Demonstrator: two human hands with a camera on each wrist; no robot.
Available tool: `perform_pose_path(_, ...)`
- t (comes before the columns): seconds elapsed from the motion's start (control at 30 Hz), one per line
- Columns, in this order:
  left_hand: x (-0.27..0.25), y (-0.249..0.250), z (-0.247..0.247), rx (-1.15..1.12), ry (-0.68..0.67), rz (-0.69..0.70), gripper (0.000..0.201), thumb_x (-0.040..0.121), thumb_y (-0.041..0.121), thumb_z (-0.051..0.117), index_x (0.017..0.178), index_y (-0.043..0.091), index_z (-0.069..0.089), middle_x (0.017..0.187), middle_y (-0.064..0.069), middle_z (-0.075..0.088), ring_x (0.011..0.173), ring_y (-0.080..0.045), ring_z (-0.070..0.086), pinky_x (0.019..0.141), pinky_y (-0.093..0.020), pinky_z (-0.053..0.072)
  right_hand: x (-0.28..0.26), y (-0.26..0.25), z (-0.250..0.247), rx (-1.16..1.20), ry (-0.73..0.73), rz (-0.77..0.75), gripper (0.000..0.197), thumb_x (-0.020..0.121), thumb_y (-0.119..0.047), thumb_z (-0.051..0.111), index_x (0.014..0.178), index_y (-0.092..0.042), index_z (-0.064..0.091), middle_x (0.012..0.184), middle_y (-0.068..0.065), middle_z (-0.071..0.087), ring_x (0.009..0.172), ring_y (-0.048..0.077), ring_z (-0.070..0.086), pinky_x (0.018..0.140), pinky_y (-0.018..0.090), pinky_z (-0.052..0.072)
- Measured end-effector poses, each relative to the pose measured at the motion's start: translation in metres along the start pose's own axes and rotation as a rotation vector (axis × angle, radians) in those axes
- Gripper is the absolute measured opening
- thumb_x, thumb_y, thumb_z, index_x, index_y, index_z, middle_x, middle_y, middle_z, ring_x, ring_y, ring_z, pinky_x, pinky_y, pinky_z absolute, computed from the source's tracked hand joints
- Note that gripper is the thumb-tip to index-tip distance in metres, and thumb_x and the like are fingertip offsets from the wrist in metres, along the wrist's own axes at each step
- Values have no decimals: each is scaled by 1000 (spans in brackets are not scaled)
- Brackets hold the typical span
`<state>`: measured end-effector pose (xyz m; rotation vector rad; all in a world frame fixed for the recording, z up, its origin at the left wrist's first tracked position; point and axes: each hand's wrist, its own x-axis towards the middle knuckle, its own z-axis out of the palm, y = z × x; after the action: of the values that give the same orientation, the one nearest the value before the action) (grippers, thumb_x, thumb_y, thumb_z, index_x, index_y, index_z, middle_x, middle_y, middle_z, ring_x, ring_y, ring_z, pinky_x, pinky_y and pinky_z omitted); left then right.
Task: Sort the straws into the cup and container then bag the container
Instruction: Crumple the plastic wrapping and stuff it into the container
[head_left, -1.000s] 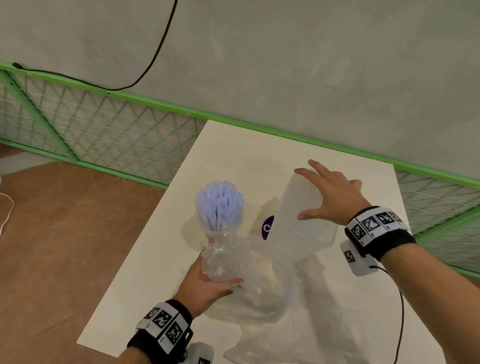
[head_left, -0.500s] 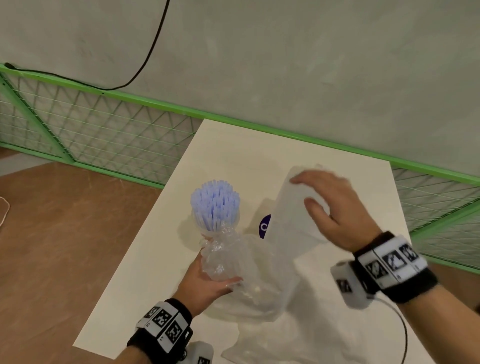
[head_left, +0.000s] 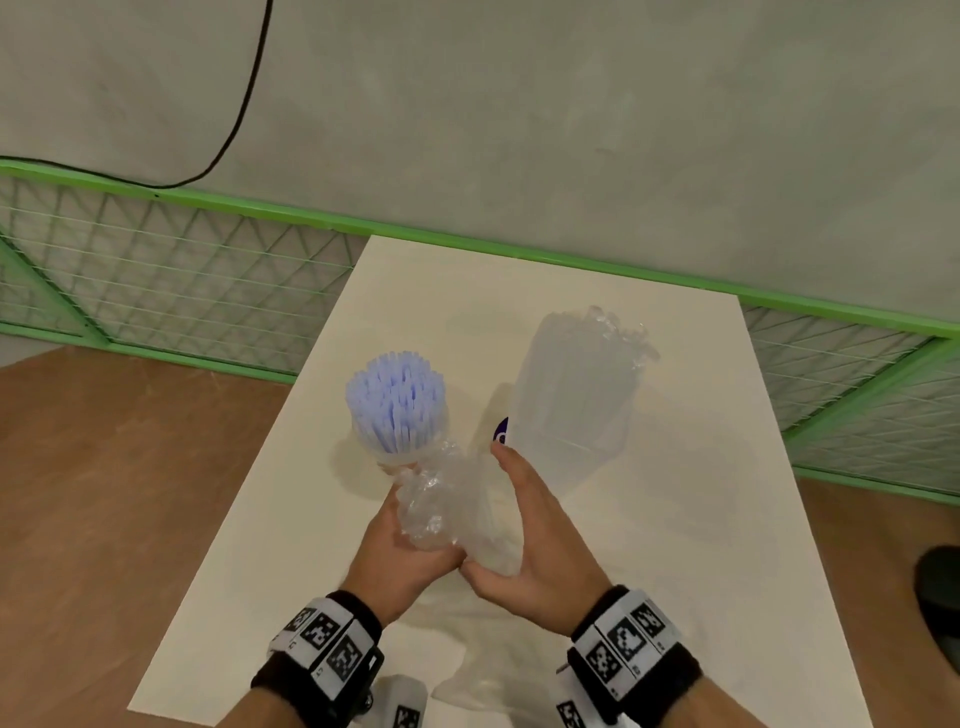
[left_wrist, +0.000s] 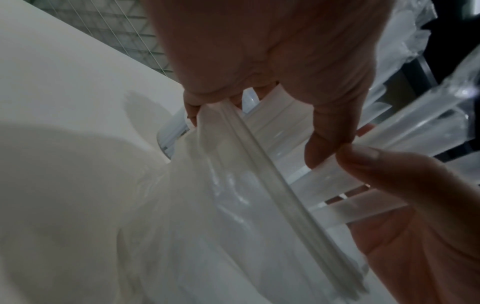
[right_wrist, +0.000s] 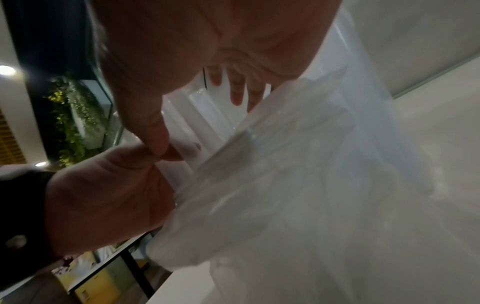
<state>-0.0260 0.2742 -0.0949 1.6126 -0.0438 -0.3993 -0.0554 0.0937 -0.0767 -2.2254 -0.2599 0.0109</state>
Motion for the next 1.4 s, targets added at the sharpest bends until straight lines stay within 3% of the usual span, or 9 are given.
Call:
perform_pose_path(0.13,-8,8,2,-2,37,5,62,69,-10,78,118,23,57,105,7,73,95,-5,69,75,-12,50,0,1,5,84,42,75,89,77,-31,75,150,-33,24,148,-20,40,136,-4,37,112,21,32)
perform_pose_path(0.27,-12,8,6,-7,24,16,60,71,-12,76,121,16,58,106,4,73,98,-10,69,77,-13,50,3,-3,9,89,59,106,80,76,-27,72,144,-39,33,125,-31,50,123,-7,46,103,13,35)
perform_pose_path(0.53,-11,6,4,34,26,40,58,63,13,82,115,23,60,108,1,71,101,-14,68,88,-30,53,7,-4,20,94,233,-10,41,68,-8,67,108,-19,67,103,-10,66,97,3,61,86,18,47)
perform_pose_path(0.7,-11,4,6,31,1,19,53,61,9,78,111,12,60,98,-5,73,93,-18,70,78,-25,52,8,-7,29,164,283,6,18,69,-5,66,84,-16,65,85,-8,63,78,7,62,71,18,48)
perform_pose_path(0.83,-12,8,4,67,29,9,48,60,14,81,104,16,62,89,3,72,82,-8,68,71,-18,50,6,-10,28,208,284,109,14,78,-6,65,76,-19,60,71,-8,63,68,12,62,64,22,50)
perform_pose_path(0.97,-13,9,0,55,86,-37,57,66,3,83,112,26,59,99,9,72,91,-7,69,79,-23,54,4,-10,19,216,339,137,13,83,-14,69,86,-24,61,79,-13,64,78,10,63,71,14,46)
perform_pose_path(1.07,-13,9,0,56,95,-41,60,68,1,84,113,30,57,101,13,72,92,-5,69,82,-25,55,5,-6,14,232,375,184,16,84,-15,72,91,-25,62,83,-13,64,82,10,62,73,17,47)
perform_pose_path(1.17,-12,11,1,41,91,-46,62,69,0,83,113,33,56,101,18,71,91,-1,68,78,-19,53,10,-3,11,204,398,200,17,85,-16,72,95,-26,62,89,-12,65,87,8,62,78,21,49)
perform_pose_path(1.4,-11,13,2,-32,96,-98,61,70,-5,81,116,27,56,101,7,72,86,1,69,68,-9,50,37,-5,0,176,357,174,31,88,-14,67,116,-26,61,114,-17,64,108,-5,57,89,5,37)
